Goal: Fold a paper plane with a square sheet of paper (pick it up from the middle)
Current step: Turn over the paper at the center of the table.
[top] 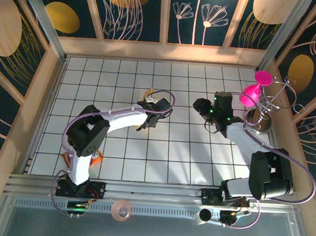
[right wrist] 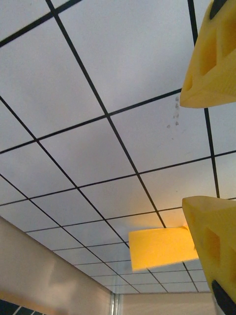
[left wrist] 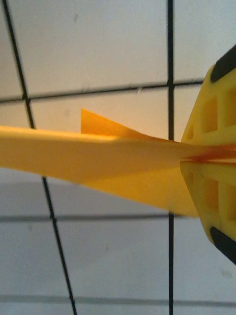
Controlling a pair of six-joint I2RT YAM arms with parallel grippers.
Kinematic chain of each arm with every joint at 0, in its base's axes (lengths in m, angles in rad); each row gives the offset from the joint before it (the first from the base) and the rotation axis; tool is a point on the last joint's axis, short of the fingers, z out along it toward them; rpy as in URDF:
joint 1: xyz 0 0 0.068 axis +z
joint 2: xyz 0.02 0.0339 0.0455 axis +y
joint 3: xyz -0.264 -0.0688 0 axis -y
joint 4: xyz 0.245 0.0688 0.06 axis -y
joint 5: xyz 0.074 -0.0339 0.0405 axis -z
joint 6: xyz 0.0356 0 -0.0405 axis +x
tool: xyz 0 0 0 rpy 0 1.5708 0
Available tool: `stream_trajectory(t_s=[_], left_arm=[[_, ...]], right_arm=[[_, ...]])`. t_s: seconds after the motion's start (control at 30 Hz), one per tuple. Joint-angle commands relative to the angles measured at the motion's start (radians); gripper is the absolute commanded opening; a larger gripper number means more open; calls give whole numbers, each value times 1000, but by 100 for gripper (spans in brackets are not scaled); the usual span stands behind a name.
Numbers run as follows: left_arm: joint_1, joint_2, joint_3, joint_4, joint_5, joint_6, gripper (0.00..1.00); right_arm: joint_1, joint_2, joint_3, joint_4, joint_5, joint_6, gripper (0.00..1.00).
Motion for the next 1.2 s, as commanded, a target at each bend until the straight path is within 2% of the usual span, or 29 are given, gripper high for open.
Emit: stream_trajectory(t_s=[0.0, 0.17, 0.3, 0.43, 0.53, 0.67, 0.83, 0.87, 0.9, 1.0, 1.17], left_arm=[[-5, 8, -18, 126, 161, -15, 22], [3, -3, -60, 238, 325, -24, 37], [33, -75, -115, 337, 428, -42, 48], [90, -187, -210, 446, 525, -81, 57], [143, -284, -303, 516, 547, -120, 63], [214, -371, -429, 541, 509, -169, 72], [297, -474, -600, 683, 598, -251, 81], [310, -493, -632, 721, 614, -271, 84], [319, -507, -657, 748, 624, -286, 93], [342, -532, -703, 780, 628, -311, 95], [347, -531, -711, 775, 628, -300, 95]], right_arm=[[-10, -19, -18, -25, 19, 14, 50], [-10, -8, -12, -26, -6, 8, 50], [5, 25, 0, -6, -60, -2, 49], [83, 85, 38, 18, -90, -23, 47], [175, 162, 93, 31, -108, -36, 42], [282, 287, 182, 56, -143, -38, 31], [389, 458, 317, 54, -180, -41, 22], [409, 496, 345, 52, -175, -42, 21], [424, 523, 373, 36, -165, -46, 21], [450, 600, 429, 5, -156, -52, 19], [439, 647, 419, -18, -144, -72, 19]])
